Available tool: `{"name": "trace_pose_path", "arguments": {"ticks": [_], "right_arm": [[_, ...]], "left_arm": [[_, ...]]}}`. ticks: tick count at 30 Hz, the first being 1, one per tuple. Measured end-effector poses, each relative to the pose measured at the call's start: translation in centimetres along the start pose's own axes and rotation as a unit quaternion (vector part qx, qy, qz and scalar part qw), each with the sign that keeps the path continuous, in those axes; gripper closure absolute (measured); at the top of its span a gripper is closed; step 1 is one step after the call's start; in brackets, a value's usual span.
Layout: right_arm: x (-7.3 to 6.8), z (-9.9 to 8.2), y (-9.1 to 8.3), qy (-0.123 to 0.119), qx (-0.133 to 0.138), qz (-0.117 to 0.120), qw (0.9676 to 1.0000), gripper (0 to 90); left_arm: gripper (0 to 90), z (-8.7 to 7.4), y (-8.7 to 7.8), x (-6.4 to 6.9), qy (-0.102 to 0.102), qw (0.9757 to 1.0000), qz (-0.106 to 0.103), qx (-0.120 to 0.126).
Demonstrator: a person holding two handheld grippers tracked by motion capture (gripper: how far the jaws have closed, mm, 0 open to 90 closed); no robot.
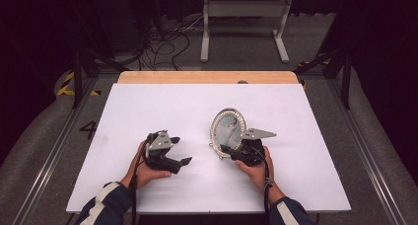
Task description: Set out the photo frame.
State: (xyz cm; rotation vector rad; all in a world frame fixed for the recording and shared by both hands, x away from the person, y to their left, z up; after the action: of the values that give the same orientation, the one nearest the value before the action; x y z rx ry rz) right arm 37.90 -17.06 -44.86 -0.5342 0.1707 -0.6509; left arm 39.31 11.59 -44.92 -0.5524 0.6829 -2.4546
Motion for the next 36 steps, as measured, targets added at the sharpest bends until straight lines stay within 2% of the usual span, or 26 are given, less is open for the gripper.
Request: {"name": "trace_pose_path", "arguments": {"ticks": [1, 2, 4, 5, 6, 7, 8, 10, 13, 16, 19, 21, 24, 27, 29, 31, 36], "right_arm": [[0.0, 0.0, 0.0, -0.001, 0.0, 0.001, 1.0, 73.8], [0.0, 0.0, -0.1, -0.003, -0.002, -0.001, 1.0, 70.1], [-0.1, -0.1, -0.2, -0.006, -0.011, -0.019, 0.9997, 62.9], [-0.1, -0.1, -0.2, -0.006, -0.011, -0.019, 0.9997, 62.9], [-0.1, -0.2, -0.5, -0.004, -0.01, -0.022, 0.9997, 59.3], [-0.2, -0.2, -0.6, -0.009, -0.013, -0.027, 0.9995, 57.4], [-0.3, -0.2, -0.8, -0.013, -0.014, -0.03, 0.9994, 58.0], [-0.5, -0.3, -1.0, -0.013, -0.014, -0.028, 0.9994, 57.8], [-0.9, -0.4, -1.8, -0.021, -0.012, -0.041, 0.9988, 57.6], [-1.1, -0.3, -2.8, -0.021, 0.001, -0.06, 0.998, 58.5], [-1.4, -0.5, -3.8, -0.018, 0.015, -0.081, 0.9965, 59.2], [-1.6, -0.6, -4.3, -0.02, 0.025, -0.091, 0.9953, 61.0], [-1.8, -0.6, -4.9, -0.018, 0.04, -0.098, 0.9942, 66.2], [-2.1, -0.4, -5.3, -0.033, 0.054, -0.109, 0.9921, 73.4], [-2.2, -0.3, -5.3, -0.039, 0.056, -0.106, 0.992, 75.7], [-2.3, -0.3, -5.3, -0.038, 0.056, -0.109, 0.9918, 75.9], [-2.1, -0.2, -5.3, -0.032, 0.053, -0.103, 0.9928, 76.0]], "left_arm": [[16.6, 0.0, 0.0, 0.0, 0.0, 1.0, 0.0, 0.0], [16.9, 1.0, 1.4, -0.1, -0.002, 1.0, -0.009, 0.002], [16.5, 1.8, 2.7, -0.2, -0.001, 0.9999, -0.015, -0.002], [16.8, 1.8, 2.7, -0.2, -0.001, 0.9999, -0.015, -0.002], [16.5, 2.5, 4.1, -0.4, -0.002, 0.9997, -0.021, -0.008], [16.5, 2.5, 4.1, -0.4, -0.002, 0.9997, -0.021, -0.008], [16.6, 2.8, 4.9, -0.7, -0.014, 0.9995, -0.028, -0.002], [17.0, 3.0, 5.2, -0.8, -0.015, 0.9994, -0.033, 0.0], [17.6, 3.3, 5.9, -0.8, -0.019, 0.999, -0.041, -0.003], [20.9, 3.8, 6.3, -0.7, -0.015, 0.9987, -0.048, 0.001], [25.6, 4.2, 6.6, -0.6, -0.019, 0.9985, -0.05, 0.009], [26.0, 4.4, 7.0, -0.6, -0.026, 0.9979, -0.06, 0.006], [27.0, 4.7, 7.4, -0.3, -0.029, 0.997, -0.071, 0.006], [27.2, 5.0, 7.8, 0.0, -0.02, 0.9963, -0.083, -0.003], [26.5, 5.1, 8.1, 0.2, -0.016, 0.9966, -0.081, -0.006], [26.1, 5.1, 8.1, 0.0, -0.022, 0.9961, -0.086, -0.005], [32.8, 4.9, 7.7, -0.3, -0.034, 0.9953, -0.09, -0.006]]}}
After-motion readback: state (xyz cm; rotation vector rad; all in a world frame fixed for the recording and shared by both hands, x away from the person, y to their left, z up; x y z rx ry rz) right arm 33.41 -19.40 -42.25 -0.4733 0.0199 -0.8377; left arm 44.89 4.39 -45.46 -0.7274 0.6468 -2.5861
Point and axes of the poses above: each handheld gripper's, and its own axes: y roughly forward along the jaws, z roughly out of its top, x roughly to its right, the point moved 1 cm from there along y, roughly forward along the jaws, and after that the axes turned 15 degrees about -y, right-handed, at the moved point
